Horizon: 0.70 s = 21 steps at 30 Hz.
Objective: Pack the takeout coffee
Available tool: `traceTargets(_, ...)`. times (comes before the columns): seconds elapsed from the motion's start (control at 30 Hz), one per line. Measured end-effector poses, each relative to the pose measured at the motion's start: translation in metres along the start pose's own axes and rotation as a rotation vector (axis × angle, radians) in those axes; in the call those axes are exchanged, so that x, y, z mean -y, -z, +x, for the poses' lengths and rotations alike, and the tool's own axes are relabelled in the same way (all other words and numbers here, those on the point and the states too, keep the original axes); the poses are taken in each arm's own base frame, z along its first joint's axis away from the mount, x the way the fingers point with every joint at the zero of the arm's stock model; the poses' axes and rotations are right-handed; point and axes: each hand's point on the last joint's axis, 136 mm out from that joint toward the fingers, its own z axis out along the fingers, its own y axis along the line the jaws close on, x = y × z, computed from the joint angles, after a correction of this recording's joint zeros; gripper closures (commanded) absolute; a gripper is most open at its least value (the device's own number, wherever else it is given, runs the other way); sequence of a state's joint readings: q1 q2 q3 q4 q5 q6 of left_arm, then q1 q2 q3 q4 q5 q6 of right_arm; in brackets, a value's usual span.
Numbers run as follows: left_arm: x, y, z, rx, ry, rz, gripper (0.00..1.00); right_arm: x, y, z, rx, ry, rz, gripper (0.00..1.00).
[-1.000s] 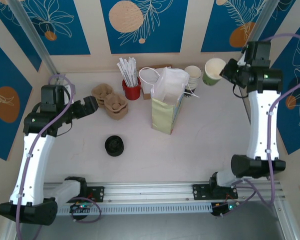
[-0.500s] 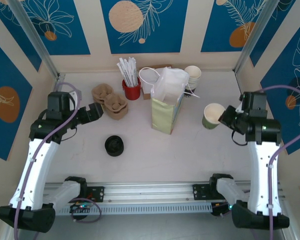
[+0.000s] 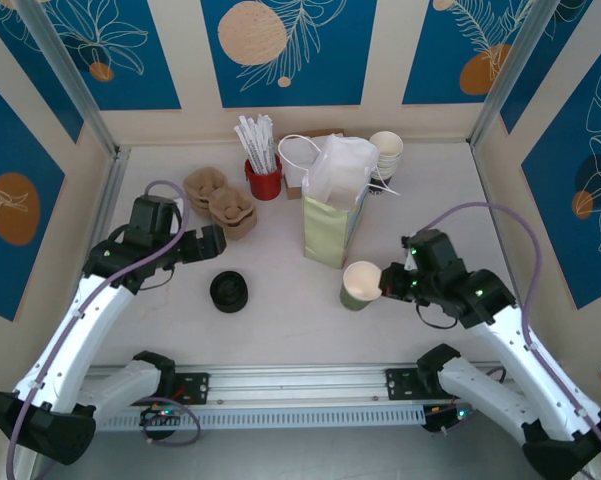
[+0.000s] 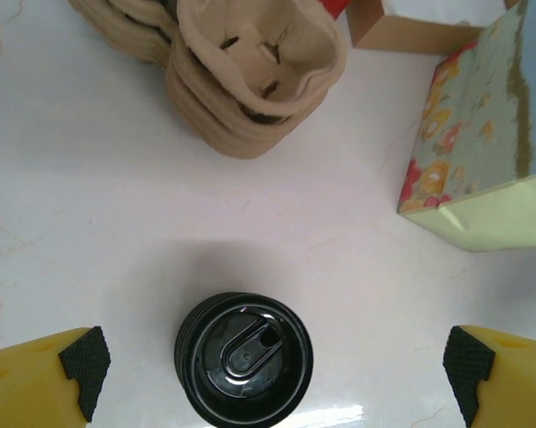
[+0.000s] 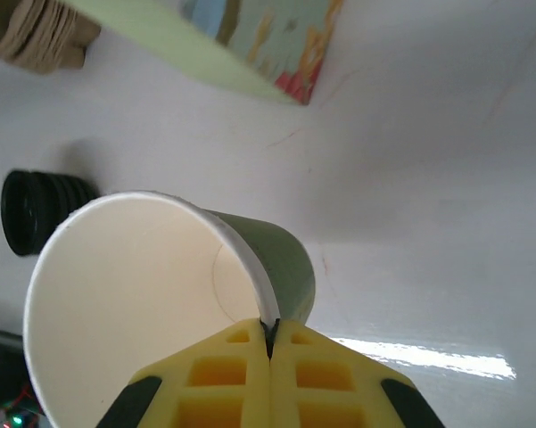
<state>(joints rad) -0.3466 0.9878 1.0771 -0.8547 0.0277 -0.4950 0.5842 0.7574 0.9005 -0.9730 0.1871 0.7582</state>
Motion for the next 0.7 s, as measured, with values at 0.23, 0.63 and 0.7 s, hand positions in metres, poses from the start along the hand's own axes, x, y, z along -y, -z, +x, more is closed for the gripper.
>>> traceTargets(0.23,-0.018,-0.022,0.033,-0.107,0.036,-0.069,0.06,-0.04,-0.018,0.021,0.042,0.126,-0.043,1.0)
traceTargets(0.63,-0.046,-0.047,0.086,-0.247,0.061,-0.138,0.09,-0.066,-0.066,0.032,0.018,0.12,0.023,1.0)
traceTargets(0.7,-0.046,-0.048,0.088,-0.253,0.057,-0.138,0.08,-0.071,-0.07,0.031,0.023,0.111,0.012,1.0)
